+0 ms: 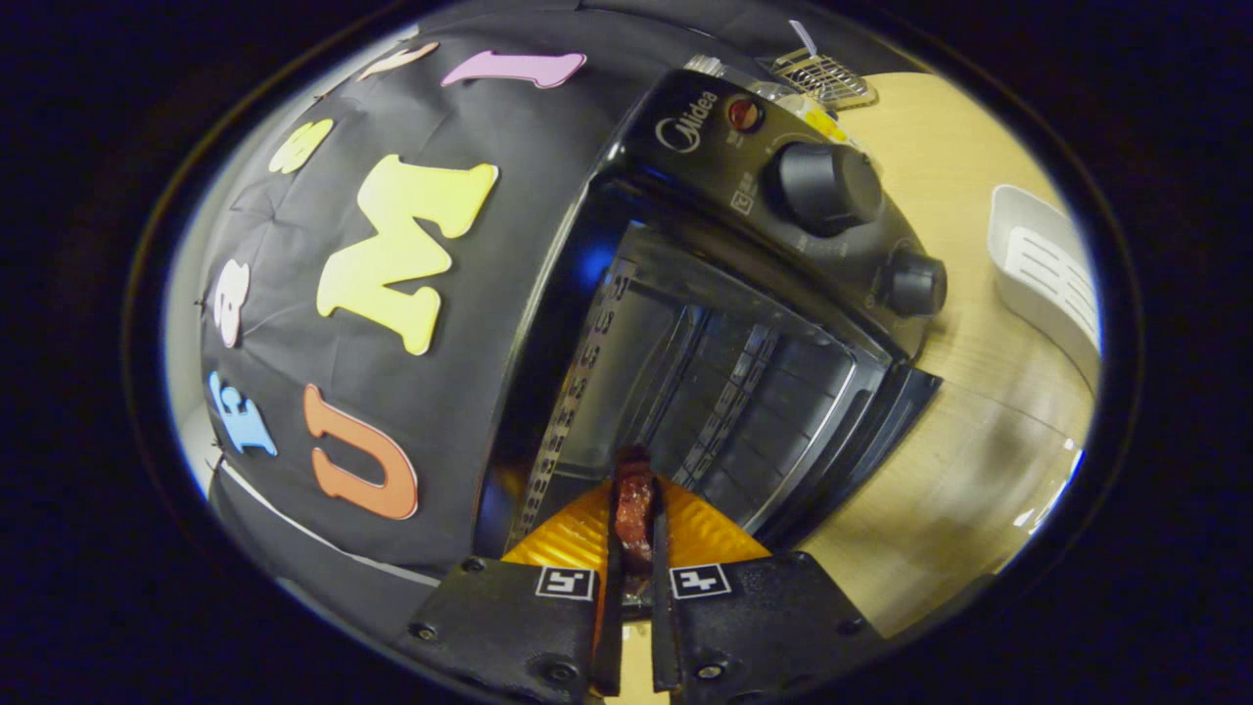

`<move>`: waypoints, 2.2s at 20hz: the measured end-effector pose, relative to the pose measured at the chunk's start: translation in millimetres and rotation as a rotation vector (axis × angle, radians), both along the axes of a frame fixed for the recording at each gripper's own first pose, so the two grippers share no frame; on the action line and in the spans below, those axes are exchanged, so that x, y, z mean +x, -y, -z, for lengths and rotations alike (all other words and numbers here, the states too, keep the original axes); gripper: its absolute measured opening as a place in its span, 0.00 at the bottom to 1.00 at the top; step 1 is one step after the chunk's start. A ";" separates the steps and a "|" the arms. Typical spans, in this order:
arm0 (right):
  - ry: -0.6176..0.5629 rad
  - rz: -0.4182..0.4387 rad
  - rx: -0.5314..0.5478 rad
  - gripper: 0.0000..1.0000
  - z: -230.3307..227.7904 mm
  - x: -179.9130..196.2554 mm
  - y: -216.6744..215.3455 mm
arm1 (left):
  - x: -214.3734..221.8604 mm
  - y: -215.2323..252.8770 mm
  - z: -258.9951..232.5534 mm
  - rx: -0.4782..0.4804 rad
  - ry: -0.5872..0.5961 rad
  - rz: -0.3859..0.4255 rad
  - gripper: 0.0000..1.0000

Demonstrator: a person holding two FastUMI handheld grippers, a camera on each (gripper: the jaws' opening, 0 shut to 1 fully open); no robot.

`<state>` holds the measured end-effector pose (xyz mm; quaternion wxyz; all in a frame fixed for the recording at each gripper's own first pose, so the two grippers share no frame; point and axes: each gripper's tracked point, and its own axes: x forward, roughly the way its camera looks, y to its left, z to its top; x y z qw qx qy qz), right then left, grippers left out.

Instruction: Open the electric oven with the left hand, put the food in, and close the electric oven.

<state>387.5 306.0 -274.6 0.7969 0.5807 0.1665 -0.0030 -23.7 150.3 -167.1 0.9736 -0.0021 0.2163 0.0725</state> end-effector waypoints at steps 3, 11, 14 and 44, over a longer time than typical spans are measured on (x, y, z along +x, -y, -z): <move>-0.017 0.013 -0.063 0.16 10.3 7.2 -4.0 | -4.9 -10.6 7.0 0.003 -0.017 -0.012 0.97; 0.020 -0.022 -0.355 0.39 5.2 -0.8 1.0 | -11.2 -22.8 19.7 -0.028 -0.031 -0.027 0.96; 0.015 -0.020 -0.472 0.76 1.4 -4.6 9.5 | -10.0 -21.0 18.8 -0.048 -0.022 -0.026 0.96; 0.252 -0.236 -1.128 0.96 -164.0 -352.9 313.6 | -1.0 136.5 47.2 -0.062 0.037 0.080 0.96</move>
